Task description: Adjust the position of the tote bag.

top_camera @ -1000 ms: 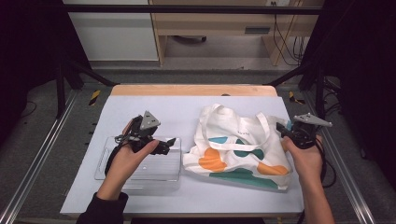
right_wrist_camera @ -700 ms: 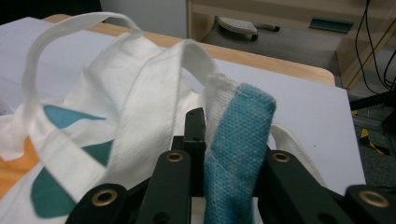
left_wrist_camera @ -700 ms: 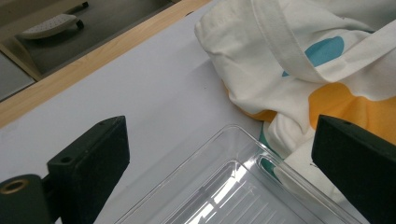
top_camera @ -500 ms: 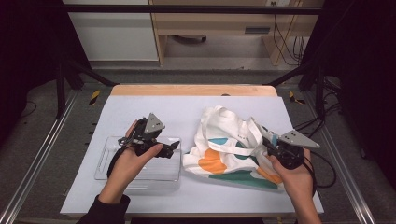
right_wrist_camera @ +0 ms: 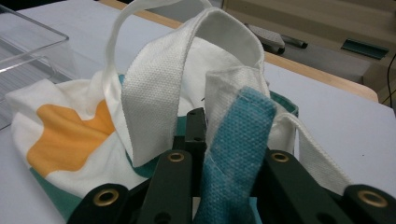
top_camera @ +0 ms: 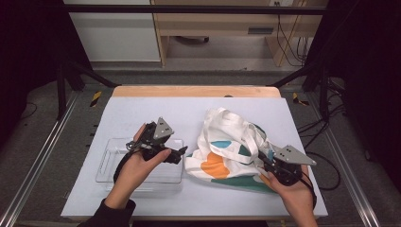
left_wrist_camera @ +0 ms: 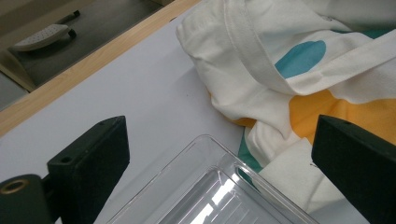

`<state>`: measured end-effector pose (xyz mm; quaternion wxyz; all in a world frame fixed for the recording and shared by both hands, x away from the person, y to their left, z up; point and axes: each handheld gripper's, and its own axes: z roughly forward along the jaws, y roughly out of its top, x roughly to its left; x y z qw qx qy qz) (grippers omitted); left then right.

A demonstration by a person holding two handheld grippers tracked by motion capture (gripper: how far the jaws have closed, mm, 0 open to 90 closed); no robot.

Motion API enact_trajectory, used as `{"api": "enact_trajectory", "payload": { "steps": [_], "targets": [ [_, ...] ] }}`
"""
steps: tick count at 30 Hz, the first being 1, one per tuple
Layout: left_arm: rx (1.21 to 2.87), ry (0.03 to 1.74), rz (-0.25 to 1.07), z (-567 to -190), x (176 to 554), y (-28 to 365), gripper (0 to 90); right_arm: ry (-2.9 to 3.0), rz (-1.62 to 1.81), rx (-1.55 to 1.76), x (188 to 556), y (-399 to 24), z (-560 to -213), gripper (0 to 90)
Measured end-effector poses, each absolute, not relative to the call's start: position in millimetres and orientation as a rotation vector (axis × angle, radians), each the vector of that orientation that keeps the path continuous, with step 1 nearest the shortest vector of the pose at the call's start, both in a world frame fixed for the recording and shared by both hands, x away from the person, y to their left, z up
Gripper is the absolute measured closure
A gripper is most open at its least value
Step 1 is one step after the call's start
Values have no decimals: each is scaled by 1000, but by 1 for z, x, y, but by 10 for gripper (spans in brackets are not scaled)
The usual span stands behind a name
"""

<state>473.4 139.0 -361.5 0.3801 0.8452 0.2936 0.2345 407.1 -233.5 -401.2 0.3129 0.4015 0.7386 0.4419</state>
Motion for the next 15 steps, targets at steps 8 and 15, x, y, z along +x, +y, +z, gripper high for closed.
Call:
{"api": "enact_trajectory", "payload": {
  "steps": [8,15],
  "targets": [
    [2142,720,572,-361,469,127,48,1974,1188,1023,389,-235,-409,790],
    [2153,704,580,-361,467,119,48,2004,1179,968,381,-236,-408,788]
  ]
}}
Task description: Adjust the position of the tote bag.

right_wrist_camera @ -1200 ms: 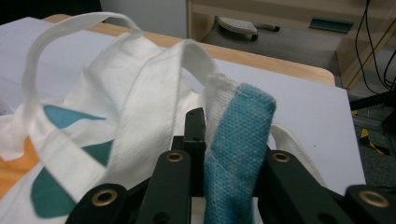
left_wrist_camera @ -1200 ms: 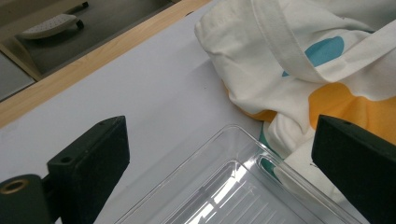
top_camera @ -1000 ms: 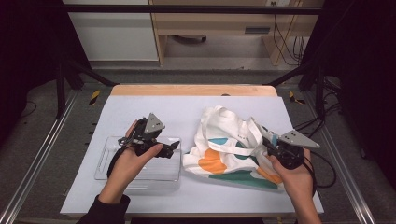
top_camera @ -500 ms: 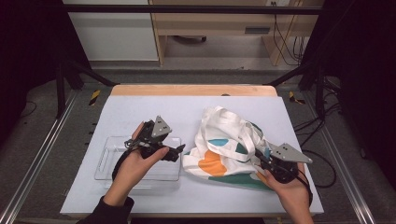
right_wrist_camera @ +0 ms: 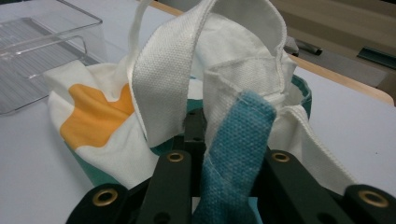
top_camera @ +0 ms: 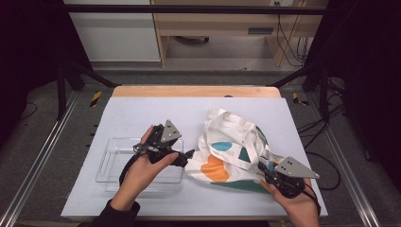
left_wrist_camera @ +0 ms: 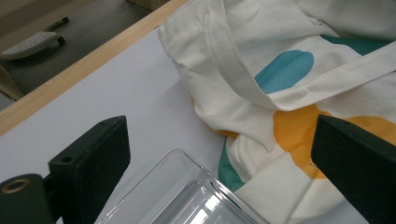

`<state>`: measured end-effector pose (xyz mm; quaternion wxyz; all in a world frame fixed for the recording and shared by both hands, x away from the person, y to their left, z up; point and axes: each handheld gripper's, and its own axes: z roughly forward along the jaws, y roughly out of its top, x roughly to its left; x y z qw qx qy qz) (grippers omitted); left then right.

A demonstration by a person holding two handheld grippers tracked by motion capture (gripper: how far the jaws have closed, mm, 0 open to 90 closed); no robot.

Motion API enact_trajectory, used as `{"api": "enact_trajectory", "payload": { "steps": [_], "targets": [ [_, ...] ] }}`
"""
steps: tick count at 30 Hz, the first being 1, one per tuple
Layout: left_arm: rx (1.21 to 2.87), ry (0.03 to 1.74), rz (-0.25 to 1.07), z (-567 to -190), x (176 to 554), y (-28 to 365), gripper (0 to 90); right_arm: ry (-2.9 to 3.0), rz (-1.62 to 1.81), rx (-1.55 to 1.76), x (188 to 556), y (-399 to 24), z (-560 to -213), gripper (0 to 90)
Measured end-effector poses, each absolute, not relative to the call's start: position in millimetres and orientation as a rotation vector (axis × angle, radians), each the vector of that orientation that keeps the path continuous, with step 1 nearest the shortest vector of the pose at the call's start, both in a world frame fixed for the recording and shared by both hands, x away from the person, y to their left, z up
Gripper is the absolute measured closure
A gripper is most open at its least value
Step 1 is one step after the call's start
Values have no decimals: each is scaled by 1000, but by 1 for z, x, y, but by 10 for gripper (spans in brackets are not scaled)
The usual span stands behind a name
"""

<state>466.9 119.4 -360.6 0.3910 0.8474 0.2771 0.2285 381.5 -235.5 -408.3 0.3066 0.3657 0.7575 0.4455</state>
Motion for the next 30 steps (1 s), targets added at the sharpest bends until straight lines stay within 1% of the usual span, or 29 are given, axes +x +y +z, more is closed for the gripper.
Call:
{"api": "enact_trajectory", "payload": {
  "steps": [3,5,8,17,22,30],
  "targets": [
    [2150,695,584,-358,467,116,52,2011,1190,957,378,-237,-409,788],
    [2137,664,540,-355,469,109,53,2010,1192,941,375,-238,-409,787],
    [2129,658,533,-354,472,105,54,2013,1198,928,373,-240,-409,787],
    [2129,653,506,-354,492,93,56,2007,1239,944,369,-248,-409,787],
    [2148,653,533,-351,498,90,68,2005,1245,942,365,-249,-409,787],
    [2208,587,572,-345,502,80,91,2006,1266,929,358,-258,-405,788]
  ]
}}
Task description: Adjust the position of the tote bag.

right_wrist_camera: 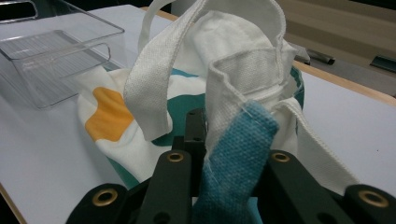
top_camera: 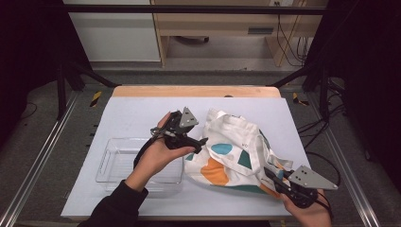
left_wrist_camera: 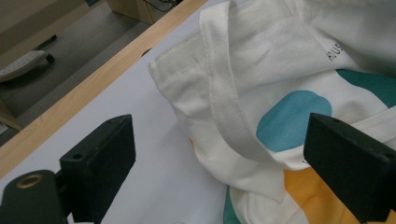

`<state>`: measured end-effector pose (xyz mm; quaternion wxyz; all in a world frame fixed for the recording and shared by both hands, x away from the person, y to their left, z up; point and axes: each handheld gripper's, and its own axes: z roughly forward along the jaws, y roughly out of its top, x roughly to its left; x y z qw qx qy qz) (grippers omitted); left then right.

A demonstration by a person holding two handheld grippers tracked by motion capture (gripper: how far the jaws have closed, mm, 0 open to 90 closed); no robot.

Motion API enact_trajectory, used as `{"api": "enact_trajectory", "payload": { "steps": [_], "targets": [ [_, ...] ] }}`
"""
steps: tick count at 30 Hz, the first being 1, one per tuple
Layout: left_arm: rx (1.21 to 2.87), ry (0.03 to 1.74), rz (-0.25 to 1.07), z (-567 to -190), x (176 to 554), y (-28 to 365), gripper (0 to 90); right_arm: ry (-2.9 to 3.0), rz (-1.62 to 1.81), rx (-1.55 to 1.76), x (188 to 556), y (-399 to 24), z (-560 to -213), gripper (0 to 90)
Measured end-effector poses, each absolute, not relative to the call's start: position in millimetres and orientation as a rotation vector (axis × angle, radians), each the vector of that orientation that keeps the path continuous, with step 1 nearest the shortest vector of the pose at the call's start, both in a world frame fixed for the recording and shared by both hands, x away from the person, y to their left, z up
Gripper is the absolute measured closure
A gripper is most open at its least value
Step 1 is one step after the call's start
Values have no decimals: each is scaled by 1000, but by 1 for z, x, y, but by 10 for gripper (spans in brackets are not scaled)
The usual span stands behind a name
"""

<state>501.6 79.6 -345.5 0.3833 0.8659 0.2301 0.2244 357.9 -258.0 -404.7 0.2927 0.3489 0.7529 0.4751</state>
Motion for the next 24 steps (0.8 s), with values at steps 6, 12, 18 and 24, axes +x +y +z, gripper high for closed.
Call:
{"api": "enact_trajectory", "payload": {
  "steps": [6,12,18,24],
  "targets": [
    [2216,544,560,-340,513,57,107,2019,1275,915,351,-260,-407,788],
    [2214,490,548,-333,529,29,112,2012,1288,919,349,-262,-406,788],
    [2224,439,496,-332,543,8,127,2012,1294,927,349,-263,-408,786],
    [2245,410,460,-334,553,-9,150,2017,1294,929,348,-262,-409,784]
  ]
}}
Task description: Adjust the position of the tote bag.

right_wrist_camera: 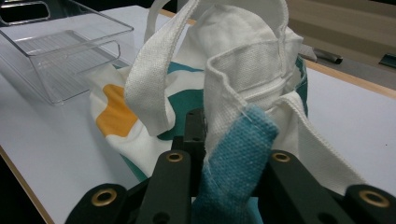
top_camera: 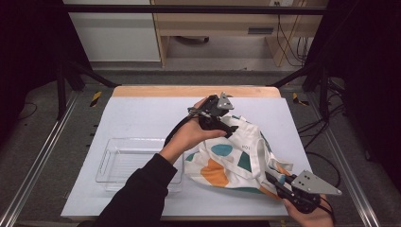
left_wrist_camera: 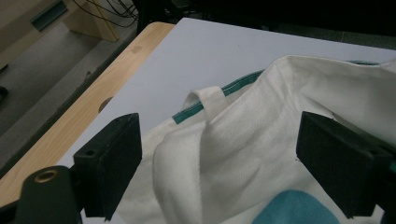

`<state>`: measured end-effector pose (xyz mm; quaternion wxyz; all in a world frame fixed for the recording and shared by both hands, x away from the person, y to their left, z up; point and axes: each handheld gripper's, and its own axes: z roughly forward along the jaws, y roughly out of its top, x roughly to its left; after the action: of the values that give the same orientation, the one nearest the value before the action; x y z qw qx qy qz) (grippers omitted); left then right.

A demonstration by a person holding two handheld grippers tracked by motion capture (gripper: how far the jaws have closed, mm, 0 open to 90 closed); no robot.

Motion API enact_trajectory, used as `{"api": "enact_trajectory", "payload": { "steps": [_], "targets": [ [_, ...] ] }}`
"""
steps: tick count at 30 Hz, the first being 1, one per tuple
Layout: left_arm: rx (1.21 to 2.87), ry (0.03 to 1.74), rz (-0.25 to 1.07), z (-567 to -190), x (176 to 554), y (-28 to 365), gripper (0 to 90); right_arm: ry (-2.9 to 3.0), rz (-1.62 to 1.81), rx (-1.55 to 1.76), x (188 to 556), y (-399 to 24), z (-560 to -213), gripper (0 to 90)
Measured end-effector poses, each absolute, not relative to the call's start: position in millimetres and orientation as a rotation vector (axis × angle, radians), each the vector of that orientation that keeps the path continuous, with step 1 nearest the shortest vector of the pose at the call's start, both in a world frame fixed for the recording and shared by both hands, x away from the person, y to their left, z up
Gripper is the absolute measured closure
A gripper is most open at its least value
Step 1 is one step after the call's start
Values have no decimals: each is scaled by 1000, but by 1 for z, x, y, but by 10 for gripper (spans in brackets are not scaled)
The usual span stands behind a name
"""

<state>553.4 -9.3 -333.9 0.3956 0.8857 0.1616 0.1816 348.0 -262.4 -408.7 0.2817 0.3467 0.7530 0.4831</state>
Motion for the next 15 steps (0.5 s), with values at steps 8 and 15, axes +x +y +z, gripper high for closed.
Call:
{"api": "enact_trajectory", "payload": {
  "steps": [8,15],
  "targets": [
    [2316,378,445,-338,564,-29,152,2015,1299,930,348,-264,-408,782],
    [2392,355,386,-350,567,-30,175,2016,1301,930,345,-266,-408,783]
  ]
}}
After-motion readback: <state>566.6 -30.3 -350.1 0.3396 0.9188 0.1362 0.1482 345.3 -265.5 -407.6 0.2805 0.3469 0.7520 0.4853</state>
